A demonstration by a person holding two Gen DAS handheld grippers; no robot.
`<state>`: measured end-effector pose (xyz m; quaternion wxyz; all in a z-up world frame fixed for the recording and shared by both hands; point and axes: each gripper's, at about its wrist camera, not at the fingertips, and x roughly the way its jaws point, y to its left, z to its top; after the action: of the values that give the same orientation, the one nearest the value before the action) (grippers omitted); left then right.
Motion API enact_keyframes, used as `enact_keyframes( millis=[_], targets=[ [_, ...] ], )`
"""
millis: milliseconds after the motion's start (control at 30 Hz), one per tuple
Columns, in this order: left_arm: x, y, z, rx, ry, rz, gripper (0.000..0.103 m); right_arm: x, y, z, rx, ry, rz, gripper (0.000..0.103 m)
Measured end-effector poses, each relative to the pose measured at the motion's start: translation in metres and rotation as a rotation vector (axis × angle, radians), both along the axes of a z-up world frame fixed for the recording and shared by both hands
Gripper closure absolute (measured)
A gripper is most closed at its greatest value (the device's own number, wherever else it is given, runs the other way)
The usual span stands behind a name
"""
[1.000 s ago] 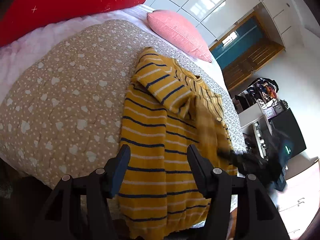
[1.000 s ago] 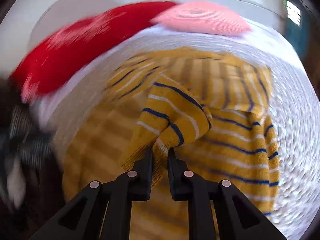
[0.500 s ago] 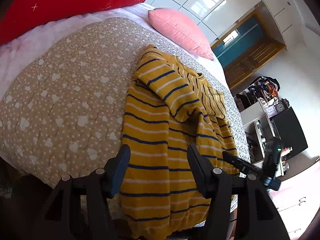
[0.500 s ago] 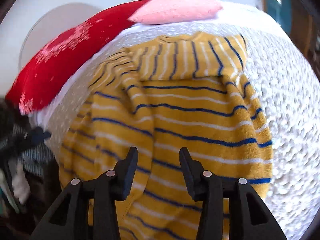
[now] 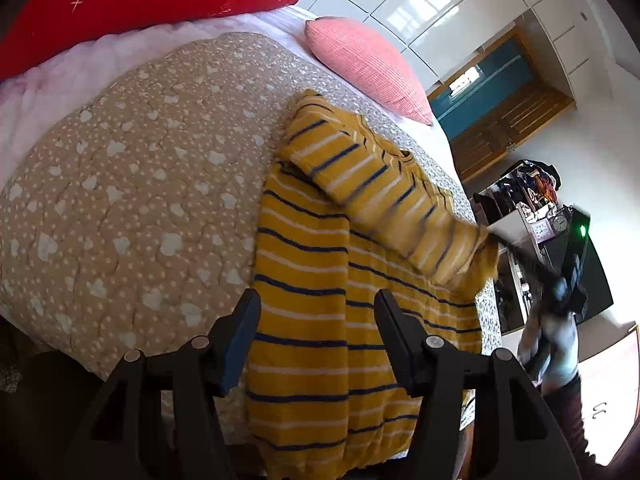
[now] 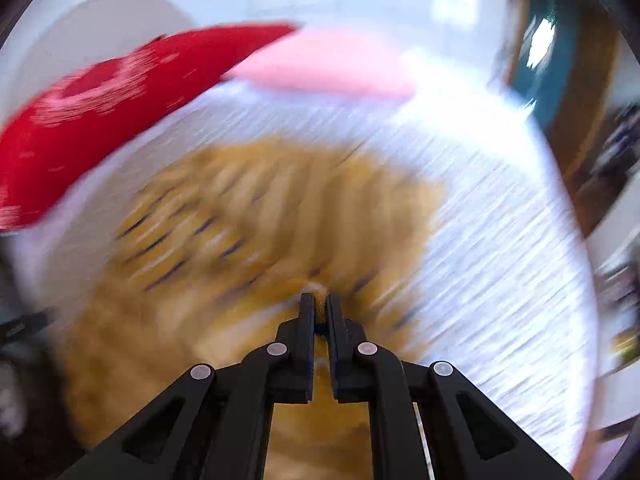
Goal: Fold small clothes
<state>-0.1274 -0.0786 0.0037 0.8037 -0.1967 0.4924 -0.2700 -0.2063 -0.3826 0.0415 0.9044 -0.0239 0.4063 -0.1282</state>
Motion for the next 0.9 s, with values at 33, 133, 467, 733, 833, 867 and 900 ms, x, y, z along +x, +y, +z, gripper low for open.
enact_keyframes(
  millis=[33, 133, 467, 733, 833, 867, 900],
  targets=[
    [0.0, 0.0, -0.002, -0.001, 0.004, 0.002, 0.045, 0.009, -0.005, 0.006, -0.126, -0.024, -0.06, 0.092],
    [-0.001, 0.001, -0.005, -0.001, 0.011, -0.005, 0.045, 0.035, -0.017, -0.007, -0.44, 0.044, -0.227, 0.072],
    [0.002, 0.004, -0.014, -0.02, 0.02, -0.004, 0.045, 0.089, 0.044, -0.012, 0.176, 0.027, 0.109, 0.059],
    [0.007, 0.023, -0.015, -0.047, 0.0, -0.001, 0.045, 0.223, 0.101, -0.06, 0.351, 0.17, 0.199, 0.049],
    [0.015, 0.035, -0.018, -0.061, 0.004, 0.008, 0.045, 0.251, 0.108, -0.083, 0.411, 0.282, 0.214, 0.064],
    [0.018, 0.039, -0.02, -0.066, 0.007, 0.014, 0.045, 0.255, 0.113, -0.087, 0.443, 0.306, 0.233, 0.091],
    [0.02, 0.043, -0.021, -0.07, 0.011, 0.018, 0.045, 0.257, 0.118, -0.089, 0.452, 0.328, 0.245, 0.091]
  ],
)
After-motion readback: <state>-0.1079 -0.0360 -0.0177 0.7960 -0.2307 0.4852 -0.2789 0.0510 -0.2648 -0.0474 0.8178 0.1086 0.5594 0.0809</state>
